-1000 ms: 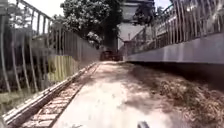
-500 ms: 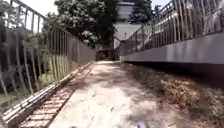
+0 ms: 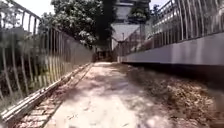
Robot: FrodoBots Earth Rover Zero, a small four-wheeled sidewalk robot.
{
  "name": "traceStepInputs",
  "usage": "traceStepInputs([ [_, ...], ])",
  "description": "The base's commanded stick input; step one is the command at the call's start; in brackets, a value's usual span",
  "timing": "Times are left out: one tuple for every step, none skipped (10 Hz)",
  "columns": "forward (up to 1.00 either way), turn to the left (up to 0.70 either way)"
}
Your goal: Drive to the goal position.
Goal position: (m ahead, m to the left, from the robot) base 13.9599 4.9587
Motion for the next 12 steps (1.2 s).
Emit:
traceStepInputs([
  [0.70,0.00],
  [0.70,0.00],
  [0.70,0.00],
  [0.70,0.00],
  [0.70,0.00],
  [0.70,0.00],
  [0.70,0.02],
  [0.70,0.00],
  [0.70,0.02],
  [0.70,0.04],
  [0.70,0.05],
  [0.70,0.00],
])
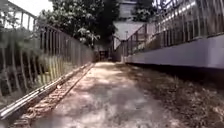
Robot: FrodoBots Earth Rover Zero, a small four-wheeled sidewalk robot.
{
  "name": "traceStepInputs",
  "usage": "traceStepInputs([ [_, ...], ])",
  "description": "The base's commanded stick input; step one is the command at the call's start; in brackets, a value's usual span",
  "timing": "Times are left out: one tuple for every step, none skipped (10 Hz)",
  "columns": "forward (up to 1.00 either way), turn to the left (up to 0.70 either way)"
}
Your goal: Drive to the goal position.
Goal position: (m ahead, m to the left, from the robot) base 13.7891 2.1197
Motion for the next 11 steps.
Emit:
traceStepInputs([
  [0.70,0.01],
  [0.70,0.25],
  [0.70,0.30],
  [0.70,0.10],
  [0.70,0.01],
  [0.70,0.00],
  [0.70,0.00],
  [0.70,0.03],
  [0.70,0.07],
  [0.70,-0.16],
  [0.70,-0.34],
])
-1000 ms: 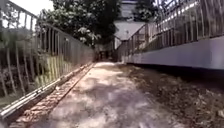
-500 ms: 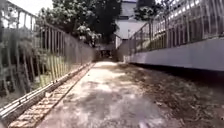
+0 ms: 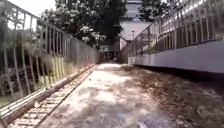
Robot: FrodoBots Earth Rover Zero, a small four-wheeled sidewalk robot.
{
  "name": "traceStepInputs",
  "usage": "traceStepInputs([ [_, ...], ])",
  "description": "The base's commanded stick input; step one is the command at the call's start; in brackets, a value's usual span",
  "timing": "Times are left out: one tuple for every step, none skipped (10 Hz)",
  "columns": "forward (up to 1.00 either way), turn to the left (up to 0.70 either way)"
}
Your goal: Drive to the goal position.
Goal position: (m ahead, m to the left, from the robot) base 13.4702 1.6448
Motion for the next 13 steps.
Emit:
traceStepInputs([
  [0.70,-0.09],
  [0.70,0.00],
  [0.70,0.00],
  [0.70,0.00],
  [0.70,0.00],
  [0.70,0.00],
  [0.70,0.00],
  [0.70,0.00],
  [0.70,0.00],
  [0.70,0.00],
  [0.70,0.00],
  [0.70,0.00],
  [0.70,0.00],
])
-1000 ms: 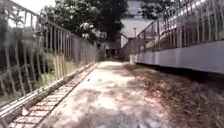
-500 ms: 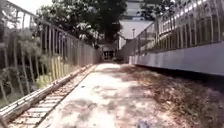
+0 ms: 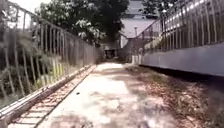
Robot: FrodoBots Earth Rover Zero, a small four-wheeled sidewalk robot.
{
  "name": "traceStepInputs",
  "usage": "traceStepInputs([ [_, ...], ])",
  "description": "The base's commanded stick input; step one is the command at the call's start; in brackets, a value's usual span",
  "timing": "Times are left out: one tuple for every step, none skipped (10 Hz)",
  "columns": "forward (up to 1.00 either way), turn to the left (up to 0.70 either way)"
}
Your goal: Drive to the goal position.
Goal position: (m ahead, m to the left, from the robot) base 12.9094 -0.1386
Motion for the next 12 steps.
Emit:
traceStepInputs([
  [0.70,0.00],
  [0.70,0.00],
  [0.70,0.00],
  [0.70,0.00],
  [0.70,0.00],
  [0.70,0.00],
  [0.70,0.00],
  [0.70,0.00],
  [0.70,0.00],
  [0.70,0.00],
  [0.70,0.00],
  [0.70,0.01],
])
